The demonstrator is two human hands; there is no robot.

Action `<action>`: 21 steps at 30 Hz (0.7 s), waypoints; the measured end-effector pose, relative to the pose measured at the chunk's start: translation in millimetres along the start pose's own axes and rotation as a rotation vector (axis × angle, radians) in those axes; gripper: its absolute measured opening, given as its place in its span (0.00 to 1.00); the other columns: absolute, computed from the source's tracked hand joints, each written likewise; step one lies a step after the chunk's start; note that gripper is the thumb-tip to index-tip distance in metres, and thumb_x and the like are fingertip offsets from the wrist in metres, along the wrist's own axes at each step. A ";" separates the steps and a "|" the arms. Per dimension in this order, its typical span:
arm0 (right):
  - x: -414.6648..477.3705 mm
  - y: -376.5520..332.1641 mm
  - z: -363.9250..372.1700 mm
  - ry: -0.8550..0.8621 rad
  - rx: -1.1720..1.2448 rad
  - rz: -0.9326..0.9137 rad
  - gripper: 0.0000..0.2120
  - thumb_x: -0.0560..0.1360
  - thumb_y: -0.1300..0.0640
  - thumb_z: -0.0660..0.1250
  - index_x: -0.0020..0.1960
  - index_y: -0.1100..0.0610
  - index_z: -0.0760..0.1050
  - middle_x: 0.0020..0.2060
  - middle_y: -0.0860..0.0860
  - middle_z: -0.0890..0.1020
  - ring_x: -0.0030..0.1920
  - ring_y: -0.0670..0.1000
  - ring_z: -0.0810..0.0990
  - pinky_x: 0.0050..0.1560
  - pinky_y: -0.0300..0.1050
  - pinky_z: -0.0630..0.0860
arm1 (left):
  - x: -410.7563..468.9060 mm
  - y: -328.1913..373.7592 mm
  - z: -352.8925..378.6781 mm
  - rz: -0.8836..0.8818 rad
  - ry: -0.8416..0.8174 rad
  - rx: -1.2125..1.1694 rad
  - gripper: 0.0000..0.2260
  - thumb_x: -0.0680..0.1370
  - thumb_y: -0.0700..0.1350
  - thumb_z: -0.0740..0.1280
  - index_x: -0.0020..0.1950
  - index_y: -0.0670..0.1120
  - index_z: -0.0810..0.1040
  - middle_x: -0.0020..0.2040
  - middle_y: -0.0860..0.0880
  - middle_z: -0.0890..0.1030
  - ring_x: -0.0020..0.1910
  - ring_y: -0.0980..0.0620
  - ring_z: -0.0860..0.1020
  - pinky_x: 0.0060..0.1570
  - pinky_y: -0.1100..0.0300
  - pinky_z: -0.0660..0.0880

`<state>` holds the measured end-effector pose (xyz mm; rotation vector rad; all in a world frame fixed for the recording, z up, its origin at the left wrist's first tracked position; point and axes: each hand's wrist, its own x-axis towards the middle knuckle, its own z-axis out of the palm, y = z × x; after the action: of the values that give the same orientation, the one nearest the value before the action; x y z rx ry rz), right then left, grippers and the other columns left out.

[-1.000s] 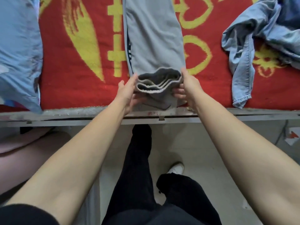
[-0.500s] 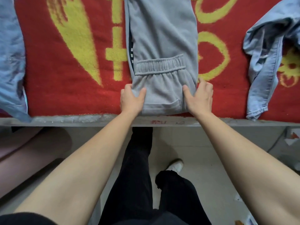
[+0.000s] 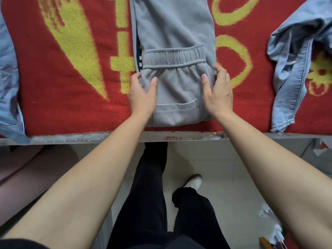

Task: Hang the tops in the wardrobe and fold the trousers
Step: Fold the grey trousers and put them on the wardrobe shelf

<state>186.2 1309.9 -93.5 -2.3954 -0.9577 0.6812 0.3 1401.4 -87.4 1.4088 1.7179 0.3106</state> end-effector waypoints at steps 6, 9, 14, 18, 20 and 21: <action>-7.5 16.5 1.9 -0.057 -0.279 -0.380 0.31 0.79 0.43 0.61 0.76 0.60 0.63 0.73 0.61 0.66 0.73 0.61 0.65 0.73 0.57 0.64 | -3.4 -16.5 -7.8 0.420 0.017 0.547 0.34 0.78 0.63 0.59 0.78 0.45 0.59 0.75 0.42 0.62 0.75 0.44 0.60 0.72 0.46 0.60; -36.3 28.2 4.5 -0.224 -0.390 -0.550 0.41 0.71 0.42 0.65 0.79 0.57 0.60 0.78 0.62 0.59 0.78 0.64 0.56 0.75 0.64 0.56 | -26.5 -34.3 -3.2 0.810 -0.202 0.866 0.36 0.76 0.67 0.58 0.76 0.45 0.63 0.78 0.39 0.59 0.78 0.40 0.54 0.73 0.38 0.52; -49.6 47.5 10.2 -0.414 -0.831 -0.443 0.55 0.64 0.52 0.76 0.82 0.52 0.46 0.81 0.58 0.44 0.78 0.69 0.43 0.75 0.69 0.49 | -25.9 -57.3 2.6 0.693 -0.430 1.230 0.46 0.73 0.45 0.70 0.80 0.49 0.40 0.79 0.39 0.40 0.78 0.37 0.40 0.74 0.34 0.46; -35.8 39.6 8.3 -0.428 -0.791 -0.407 0.40 0.74 0.64 0.65 0.81 0.52 0.51 0.81 0.57 0.50 0.75 0.67 0.58 0.59 0.58 0.74 | -21.6 -42.5 7.2 0.617 -0.526 1.180 0.44 0.72 0.41 0.71 0.80 0.48 0.47 0.80 0.39 0.43 0.78 0.37 0.42 0.75 0.38 0.48; -37.8 32.1 4.3 -0.453 -0.771 -0.404 0.36 0.75 0.65 0.62 0.80 0.52 0.54 0.80 0.56 0.53 0.72 0.65 0.63 0.57 0.57 0.75 | -24.4 -33.0 0.9 0.567 -0.572 1.145 0.42 0.71 0.42 0.71 0.79 0.49 0.51 0.80 0.41 0.46 0.78 0.38 0.44 0.75 0.40 0.50; -41.7 28.9 0.6 -0.463 -0.765 -0.400 0.36 0.75 0.65 0.62 0.80 0.52 0.55 0.80 0.56 0.55 0.70 0.65 0.65 0.58 0.57 0.74 | -27.2 -28.9 -4.0 0.548 -0.589 1.125 0.41 0.71 0.42 0.71 0.79 0.49 0.53 0.80 0.41 0.48 0.79 0.39 0.45 0.75 0.40 0.52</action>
<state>173.7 1261.1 -99.5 -2.5442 -2.1442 0.8314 -22.6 1368.9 -91.7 2.4338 0.9383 -0.8562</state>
